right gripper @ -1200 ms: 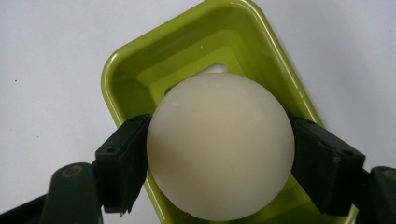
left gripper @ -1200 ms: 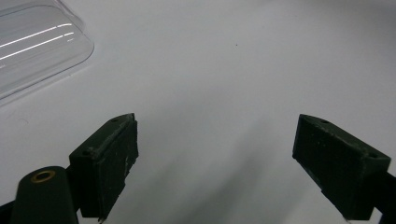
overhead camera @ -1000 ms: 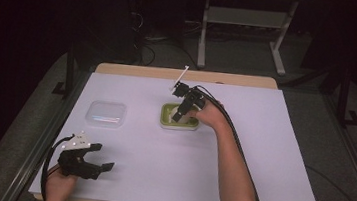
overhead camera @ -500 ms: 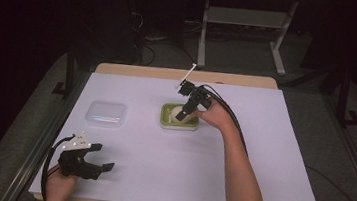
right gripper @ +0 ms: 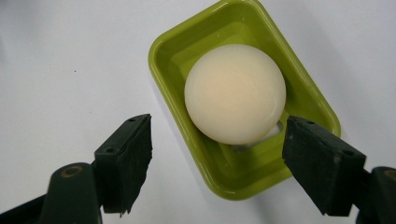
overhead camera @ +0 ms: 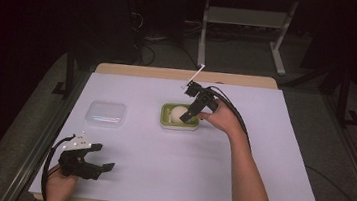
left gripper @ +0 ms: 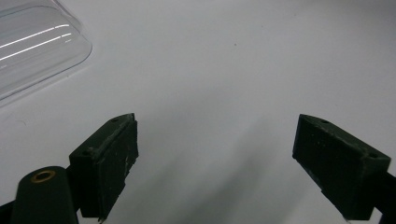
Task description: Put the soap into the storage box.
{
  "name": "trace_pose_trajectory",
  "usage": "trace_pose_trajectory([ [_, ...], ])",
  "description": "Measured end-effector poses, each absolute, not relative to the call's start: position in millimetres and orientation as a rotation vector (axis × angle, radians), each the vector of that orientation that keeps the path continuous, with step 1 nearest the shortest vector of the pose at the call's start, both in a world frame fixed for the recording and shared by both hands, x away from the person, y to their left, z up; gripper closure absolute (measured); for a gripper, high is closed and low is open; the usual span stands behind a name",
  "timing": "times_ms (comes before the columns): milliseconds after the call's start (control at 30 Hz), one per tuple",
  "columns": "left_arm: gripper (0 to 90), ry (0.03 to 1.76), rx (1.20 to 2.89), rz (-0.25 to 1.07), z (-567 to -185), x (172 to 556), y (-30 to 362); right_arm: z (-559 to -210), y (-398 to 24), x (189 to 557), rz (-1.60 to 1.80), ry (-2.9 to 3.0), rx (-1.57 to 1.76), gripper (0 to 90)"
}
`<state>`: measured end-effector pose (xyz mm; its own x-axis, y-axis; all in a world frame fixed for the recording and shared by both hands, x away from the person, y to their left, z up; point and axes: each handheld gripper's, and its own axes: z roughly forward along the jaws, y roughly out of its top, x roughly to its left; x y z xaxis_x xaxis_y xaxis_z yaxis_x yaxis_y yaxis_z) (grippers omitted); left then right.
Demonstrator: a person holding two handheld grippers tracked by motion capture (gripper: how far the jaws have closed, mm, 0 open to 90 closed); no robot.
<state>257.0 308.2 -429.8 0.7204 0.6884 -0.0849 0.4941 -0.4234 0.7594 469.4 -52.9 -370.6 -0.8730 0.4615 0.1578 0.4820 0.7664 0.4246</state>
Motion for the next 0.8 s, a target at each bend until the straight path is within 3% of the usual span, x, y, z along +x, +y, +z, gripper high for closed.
trace_pose_trajectory([
  [800, 13.6, 0.896, 2.114, 0.305, -430, 258, 309, -365, -69, 453, -0.76, -2.908, -0.762, 22.6],
])
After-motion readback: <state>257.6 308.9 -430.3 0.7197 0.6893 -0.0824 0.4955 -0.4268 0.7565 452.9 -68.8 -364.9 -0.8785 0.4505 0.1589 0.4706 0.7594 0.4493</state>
